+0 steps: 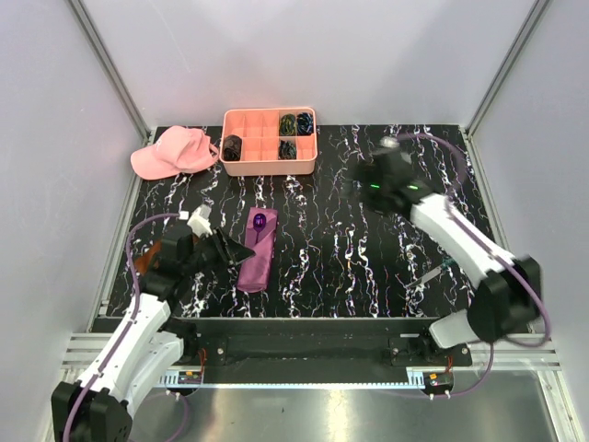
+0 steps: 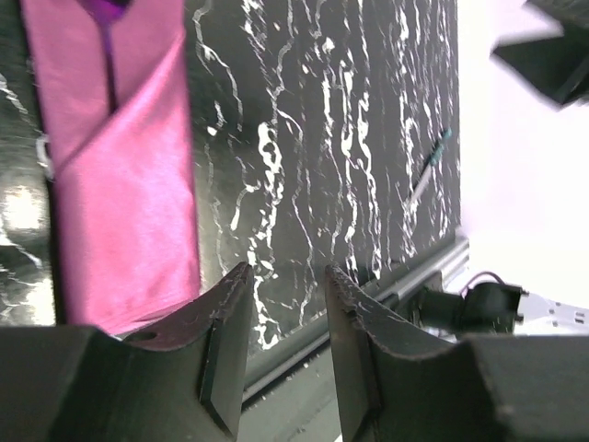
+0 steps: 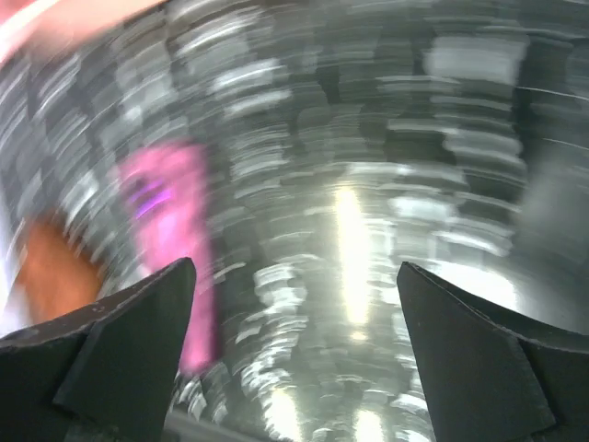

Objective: Fold the napkin into a case and place the utensils inside
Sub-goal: Pick up the knife from the corner of the board.

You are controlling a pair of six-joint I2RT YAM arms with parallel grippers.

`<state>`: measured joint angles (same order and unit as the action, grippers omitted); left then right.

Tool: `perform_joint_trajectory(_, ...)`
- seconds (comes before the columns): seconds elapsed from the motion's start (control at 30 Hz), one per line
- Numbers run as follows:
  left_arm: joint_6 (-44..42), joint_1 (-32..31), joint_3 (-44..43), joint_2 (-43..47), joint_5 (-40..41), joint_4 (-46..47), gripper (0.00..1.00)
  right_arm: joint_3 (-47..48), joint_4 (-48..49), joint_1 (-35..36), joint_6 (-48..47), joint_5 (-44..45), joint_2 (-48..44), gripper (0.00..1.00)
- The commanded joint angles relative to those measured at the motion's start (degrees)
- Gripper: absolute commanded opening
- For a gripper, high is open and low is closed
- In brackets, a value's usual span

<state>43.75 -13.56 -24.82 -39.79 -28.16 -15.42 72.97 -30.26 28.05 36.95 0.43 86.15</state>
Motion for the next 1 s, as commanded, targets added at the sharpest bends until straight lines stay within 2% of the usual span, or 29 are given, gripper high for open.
perform_joint_trajectory(0.0,-1.21,-1.46,-4.01,-0.81,-4.97,3.73,0.40,-17.11,-14.62,-15.10,10.41,14.05,-9.58,1.00)
perform_joint_trajectory(0.17,-0.77,-4.80,-5.33,-1.25,-4.89,4.96,0.40,-27.78,-16.23,-34.71,10.43,13.01,-15.92,1.00)
perform_joint_trajectory(0.2,-0.51,-5.15,-5.41,-1.34,-4.97,5.22,0.40,-28.32,-15.45,-39.34,10.25,13.63,-15.66,1.00)
perform_joint_trajectory(0.3,0.02,-6.12,-5.15,-1.52,-5.15,6.45,0.40,-28.94,-12.21,-45.95,9.20,15.56,-12.33,0.98)
perform_joint_trajectory(0.5,0.20,-7.44,-4.54,-1.87,-5.59,8.12,0.40,-27.62,-0.62,-48.71,2.17,15.49,-3.11,0.98)
perform_joint_trajectory(0.6,-0.06,-7.79,-4.89,-2.66,-5.85,8.13,0.40,-25.34,0.98,-48.71,1.72,14.17,2.96,0.94)
perform_joint_trajectory(0.73,-0.59,-7.88,-5.85,-3.71,-5.68,7.16,0.40,-23.49,0.39,-48.53,1.98,11.70,9.56,0.72)
perform_joint_trajectory(0.77,-0.68,-7.88,-5.94,-3.80,-5.59,6.98,0.40,-23.75,0.47,-47.66,2.42,11.01,9.30,0.56)
perform_joint_trajectory(0.83,-0.68,-7.88,-6.47,-4.59,-5.33,6.72,0.40,-23.84,1.43,-46.08,2.16,9.51,8.86,0.44)
perform_joint_trajectory(0.87,-0.68,-7.88,-6.64,-4.86,-5.41,6.72,0.40,-23.06,1.35,-43.37,1.90,8.81,8.69,0.32)
perform_joint_trajectory(0.93,-0.68,-7.88,-7.52,-6.17,-6.02,6.63,0.40,-22.00,1.43,-39.32,0.41,8.89,8.34,0.16)
perform_joint_trajectory(0.97,-0.42,-7.88,-7.87,-6.61,-6.29,6.63,0.40,-20.86,1.52,-35.74,-0.12,8.46,8.16,0.00)
